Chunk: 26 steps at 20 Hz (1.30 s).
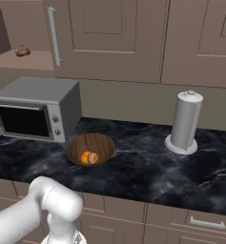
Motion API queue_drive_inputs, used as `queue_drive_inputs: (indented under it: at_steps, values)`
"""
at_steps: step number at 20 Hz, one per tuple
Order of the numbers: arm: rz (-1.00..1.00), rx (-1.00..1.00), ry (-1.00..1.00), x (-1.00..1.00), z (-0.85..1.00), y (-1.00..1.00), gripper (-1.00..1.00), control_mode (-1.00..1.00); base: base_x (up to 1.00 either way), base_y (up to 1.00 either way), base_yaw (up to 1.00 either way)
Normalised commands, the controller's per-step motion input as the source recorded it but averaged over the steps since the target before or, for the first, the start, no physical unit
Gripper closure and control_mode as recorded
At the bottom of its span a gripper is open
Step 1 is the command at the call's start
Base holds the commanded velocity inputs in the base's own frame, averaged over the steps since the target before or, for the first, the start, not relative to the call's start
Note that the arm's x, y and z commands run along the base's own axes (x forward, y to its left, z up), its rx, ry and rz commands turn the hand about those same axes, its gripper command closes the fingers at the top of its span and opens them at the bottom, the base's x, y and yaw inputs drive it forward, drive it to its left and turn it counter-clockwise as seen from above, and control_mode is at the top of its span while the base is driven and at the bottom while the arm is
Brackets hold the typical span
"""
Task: Open the cabinet. Pick the orange and tangerine from the cabinet and place them into the bowl. Then close the cabinet.
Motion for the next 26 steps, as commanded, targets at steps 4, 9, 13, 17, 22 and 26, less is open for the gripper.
queue_drive_inputs:
  at_steps: [4,9,13,17,22,26]
  values:
    - [-0.1,0.0,0.0,0.09,0.0,-0.07,-1.0,-1.0,0.0,0.0,0.0]
    - [-0.08,0.0,0.0,0.14,0.01,-0.2,-1.0,-1.0,0.0,0.0,0.0]
    - [-0.05,0.0,0.0,0.26,0.01,-0.36,-1.0,-1.0,0.0,0.0,0.0]
    - [-0.04,0.0,0.0,0.23,0.0,-0.41,-1.0,-1.0,0.0,0.0,0.0]
    - [-0.01,0.0,0.0,0.36,0.0,-0.42,-1.0,-1.0,0.0,0.0,0.0]
    - [0.0,0.0,0.0,0.4,0.0,-0.39,-1.0,-1.0,0.0,0.0,0.0]
